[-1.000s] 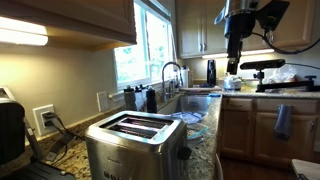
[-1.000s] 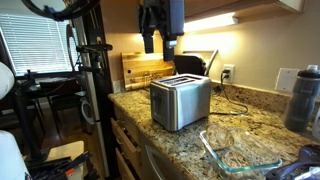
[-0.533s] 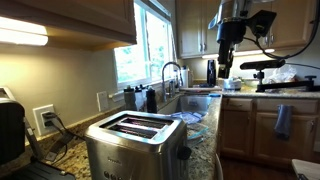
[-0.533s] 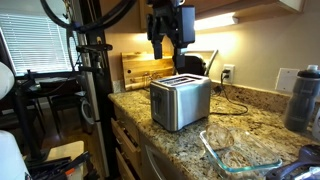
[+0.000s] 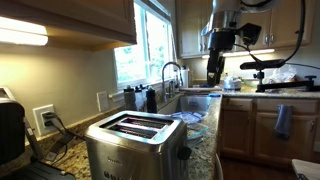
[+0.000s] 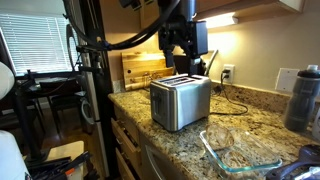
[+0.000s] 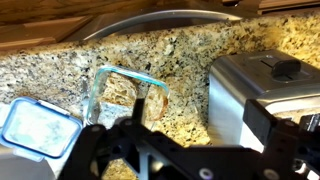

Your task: Put a slice of bread in the toaster

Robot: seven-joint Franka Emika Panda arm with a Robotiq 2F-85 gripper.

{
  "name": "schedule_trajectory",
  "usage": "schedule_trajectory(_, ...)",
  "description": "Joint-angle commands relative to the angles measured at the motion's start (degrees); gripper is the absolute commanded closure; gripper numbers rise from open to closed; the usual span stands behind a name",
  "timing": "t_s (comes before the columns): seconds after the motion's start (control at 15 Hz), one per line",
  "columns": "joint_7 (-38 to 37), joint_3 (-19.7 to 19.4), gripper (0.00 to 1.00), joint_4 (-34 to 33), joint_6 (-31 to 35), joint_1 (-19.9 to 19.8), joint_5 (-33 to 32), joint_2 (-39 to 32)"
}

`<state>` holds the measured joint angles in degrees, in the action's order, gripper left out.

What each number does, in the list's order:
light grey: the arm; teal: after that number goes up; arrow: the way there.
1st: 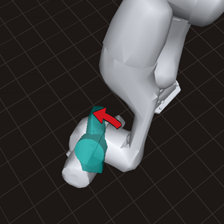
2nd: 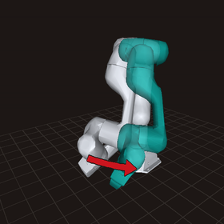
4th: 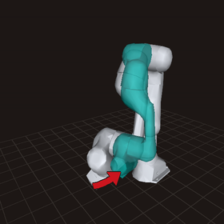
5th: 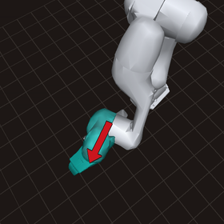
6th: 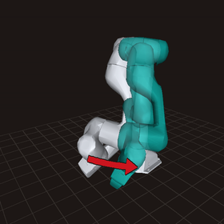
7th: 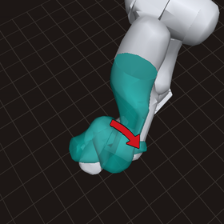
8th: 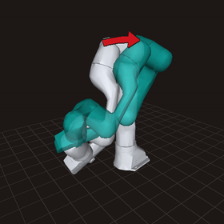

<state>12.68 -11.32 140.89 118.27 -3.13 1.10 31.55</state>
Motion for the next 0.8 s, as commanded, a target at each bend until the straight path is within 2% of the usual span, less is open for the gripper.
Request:
schedule_trajectory(0.0,-1.4,1.6,0.0,0.1,3.1,-0.6,0.1,-2.3)
schedule_trajectory(0.73,-4.9,4.2,0.0,0.2,10.4,-0.3,0.3,-11.0)
